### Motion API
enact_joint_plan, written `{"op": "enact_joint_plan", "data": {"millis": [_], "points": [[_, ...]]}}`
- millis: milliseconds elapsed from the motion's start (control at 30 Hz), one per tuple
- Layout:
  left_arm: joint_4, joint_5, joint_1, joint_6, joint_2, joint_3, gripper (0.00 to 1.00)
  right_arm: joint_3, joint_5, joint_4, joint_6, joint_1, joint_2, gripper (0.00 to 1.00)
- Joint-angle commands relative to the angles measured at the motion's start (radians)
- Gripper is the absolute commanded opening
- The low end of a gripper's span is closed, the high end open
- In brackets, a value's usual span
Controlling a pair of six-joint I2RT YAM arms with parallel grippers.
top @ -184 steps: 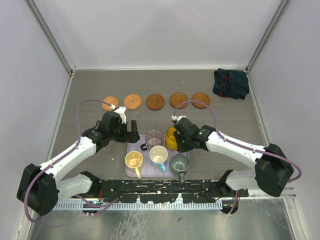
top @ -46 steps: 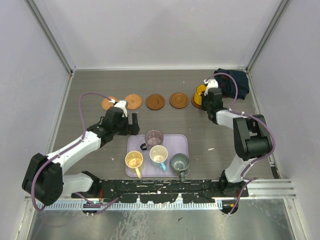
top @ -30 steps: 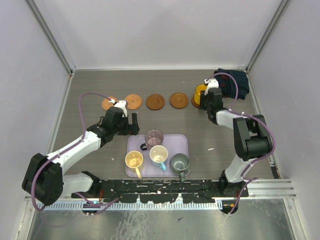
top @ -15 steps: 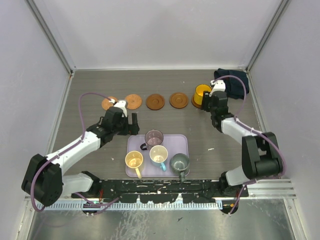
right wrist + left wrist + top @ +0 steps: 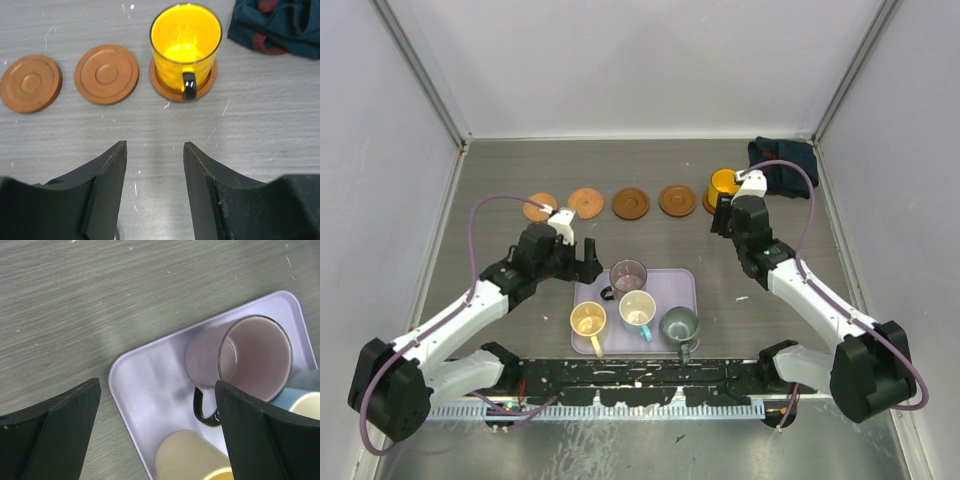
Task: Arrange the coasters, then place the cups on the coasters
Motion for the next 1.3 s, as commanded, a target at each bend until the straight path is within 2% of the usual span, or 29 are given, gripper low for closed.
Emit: {"op": "enact_joint_plan", "data": {"millis": [0, 200, 600, 767, 900, 1100, 1267], "points": [[-0.021, 0.067, -0.023, 0.034, -0.077, -0.028, 0.98, 0.062, 0.03, -0.148, 0.083, 0.047, -0.052, 0.53], [-0.047, 0.075, -0.068, 0.018, -0.099, -0.043, 0.98, 0.068, 0.087, -0.292, 0.141, 0.196, -0.096, 0.52], [-0.053, 0.066, -0.115, 0.017, -0.055, -0.017, 0.98, 0.068, 0.016, -0.443, 0.306, 0.373, -0.131, 0.48], [-0.052, 0.045, -0.118, 0.005, -0.078, -0.004, 0.98, 0.083, 0.028, -0.595, 0.358, 0.465, -0.172, 0.48], [-0.052, 0.009, -0.118, -0.004, -0.095, 0.008, 0.98, 0.07, 0.051, -0.711, 0.459, 0.561, -0.27, 0.49], [-0.066, -0.016, -0.118, -0.004, -0.065, 0.037, 0.98, 0.04, -0.004, -0.804, 0.541, 0.611, -0.377, 0.53], [-0.07, -0.03, -0.118, -0.019, -0.053, 0.042, 0.98, 0.058, -0.042, -0.882, 0.547, 0.628, -0.331, 0.55]]}}
